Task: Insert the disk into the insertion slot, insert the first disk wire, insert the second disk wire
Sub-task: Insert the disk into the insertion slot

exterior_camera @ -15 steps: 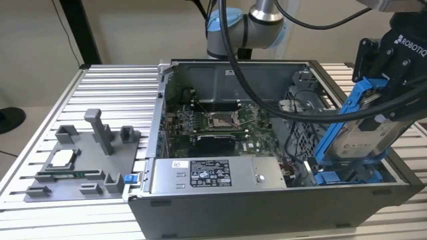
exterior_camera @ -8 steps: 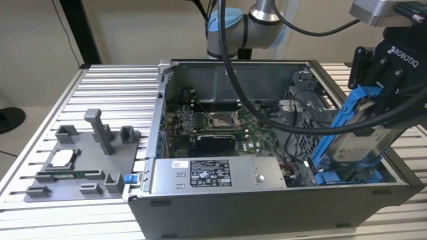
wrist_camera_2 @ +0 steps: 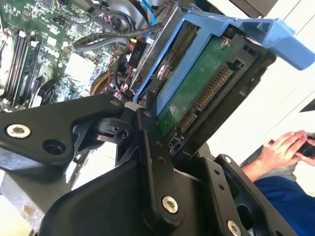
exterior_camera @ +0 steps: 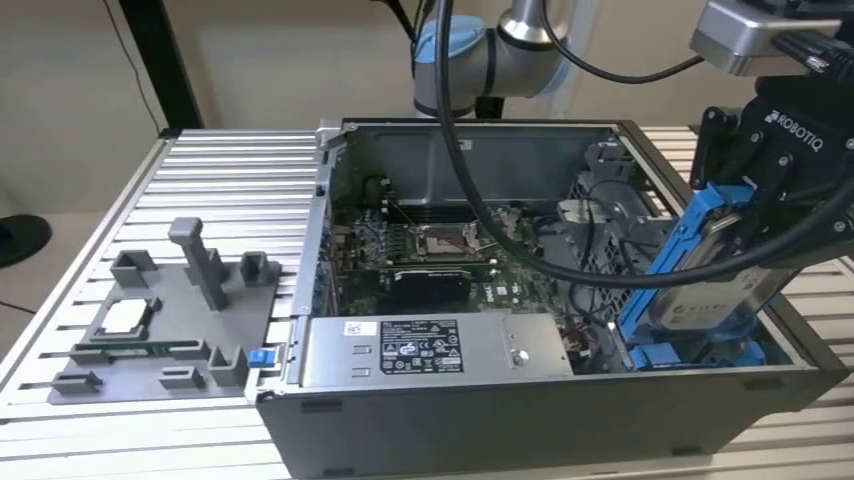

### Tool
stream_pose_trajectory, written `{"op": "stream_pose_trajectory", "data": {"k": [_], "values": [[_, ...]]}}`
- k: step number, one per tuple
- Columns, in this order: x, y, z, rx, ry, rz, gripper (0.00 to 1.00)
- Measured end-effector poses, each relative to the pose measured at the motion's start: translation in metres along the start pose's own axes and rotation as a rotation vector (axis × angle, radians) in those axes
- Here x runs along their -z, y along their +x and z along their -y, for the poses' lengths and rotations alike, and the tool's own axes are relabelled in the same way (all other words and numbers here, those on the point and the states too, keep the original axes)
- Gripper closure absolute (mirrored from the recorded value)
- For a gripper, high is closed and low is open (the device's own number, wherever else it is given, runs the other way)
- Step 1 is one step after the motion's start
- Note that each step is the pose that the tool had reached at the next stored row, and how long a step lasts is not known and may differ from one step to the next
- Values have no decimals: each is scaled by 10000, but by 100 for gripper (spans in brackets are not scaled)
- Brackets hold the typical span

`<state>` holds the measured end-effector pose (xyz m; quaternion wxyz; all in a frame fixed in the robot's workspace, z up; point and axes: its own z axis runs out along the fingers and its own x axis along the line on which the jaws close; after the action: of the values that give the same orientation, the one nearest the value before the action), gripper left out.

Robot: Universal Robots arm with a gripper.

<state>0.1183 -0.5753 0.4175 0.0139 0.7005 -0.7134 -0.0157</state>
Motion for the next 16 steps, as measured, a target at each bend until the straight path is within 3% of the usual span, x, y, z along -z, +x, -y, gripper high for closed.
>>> {"op": "stream_pose_trajectory", "data": {"k": [16], "values": [[-76, -50, 25, 1, -2, 34, 100]]}}
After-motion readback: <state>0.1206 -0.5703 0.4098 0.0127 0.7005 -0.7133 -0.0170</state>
